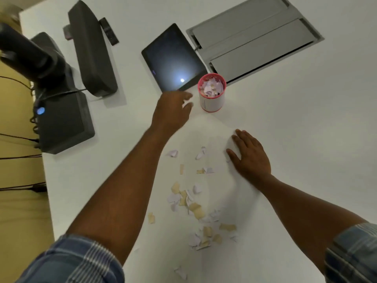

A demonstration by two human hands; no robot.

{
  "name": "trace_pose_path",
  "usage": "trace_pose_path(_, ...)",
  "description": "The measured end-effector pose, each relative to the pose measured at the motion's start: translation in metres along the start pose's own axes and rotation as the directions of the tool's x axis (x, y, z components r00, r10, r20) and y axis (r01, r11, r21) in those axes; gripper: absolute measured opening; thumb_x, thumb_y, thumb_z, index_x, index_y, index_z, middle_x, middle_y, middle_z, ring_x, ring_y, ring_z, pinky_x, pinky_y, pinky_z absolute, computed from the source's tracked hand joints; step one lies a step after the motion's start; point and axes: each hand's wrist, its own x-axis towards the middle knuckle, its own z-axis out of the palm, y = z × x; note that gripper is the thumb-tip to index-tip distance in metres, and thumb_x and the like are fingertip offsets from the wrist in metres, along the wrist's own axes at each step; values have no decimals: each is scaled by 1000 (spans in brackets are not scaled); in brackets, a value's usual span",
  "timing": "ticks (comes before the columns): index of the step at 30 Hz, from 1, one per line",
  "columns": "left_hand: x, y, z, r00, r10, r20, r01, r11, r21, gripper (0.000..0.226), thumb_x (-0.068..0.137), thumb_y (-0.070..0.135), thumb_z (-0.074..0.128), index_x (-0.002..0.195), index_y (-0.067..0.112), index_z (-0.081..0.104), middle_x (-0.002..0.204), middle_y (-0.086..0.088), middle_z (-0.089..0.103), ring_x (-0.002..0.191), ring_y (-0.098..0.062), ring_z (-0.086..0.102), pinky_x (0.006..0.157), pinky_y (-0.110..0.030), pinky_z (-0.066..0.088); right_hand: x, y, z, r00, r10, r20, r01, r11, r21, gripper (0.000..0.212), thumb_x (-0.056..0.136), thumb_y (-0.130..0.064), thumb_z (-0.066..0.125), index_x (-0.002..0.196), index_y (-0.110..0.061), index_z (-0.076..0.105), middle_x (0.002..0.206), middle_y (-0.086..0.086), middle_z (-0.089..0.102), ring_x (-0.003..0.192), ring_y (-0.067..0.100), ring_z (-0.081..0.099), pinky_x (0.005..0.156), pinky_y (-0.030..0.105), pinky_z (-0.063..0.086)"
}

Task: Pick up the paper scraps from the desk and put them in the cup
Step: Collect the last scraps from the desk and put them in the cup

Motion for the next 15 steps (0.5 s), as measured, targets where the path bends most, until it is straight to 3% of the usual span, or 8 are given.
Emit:
trace_pose_path(7,-131,-87,8,958,-278,-71,275,960,-47,28,88,13,59,115,6,65,116,-13,67,109,-28,62,98,-37,47,2,-15,-6,996,42,73,-46,997,56,56,97,-44,40,145,-16,33,155,0,27,141,21,22,115,37,23)
trace_pose_path(9,-158,-109,14,914,-405,-32,406,914,8,35,89,13,57,124,8,58,124,-15,60,116,-31,55,101,-39,44,1,-26,-8,997,35,66,-39,997,63,54,96,-41,45,142,-14,37,149,4,35,136,24,29,109,39,31)
trace_pose_path(12,-185,-128,24,785,-615,76,603,786,139,50,91,24,55,138,13,41,132,-20,43,120,-37,44,100,-42,41,-1,-50,-6,994,16,106,-23,998,66,58,94,-42,47,143,-14,34,140,7,41,125,26,36,99,39,40)
trace_pose_path(15,-196,-129,31,772,-631,79,625,775,93,51,90,32,56,136,13,43,130,-18,39,119,-34,41,98,-40,41,-2,-76,1,984,35,174,-54,993,105,67,92,-44,52,145,-13,27,139,9,37,125,28,35,96,39,43)
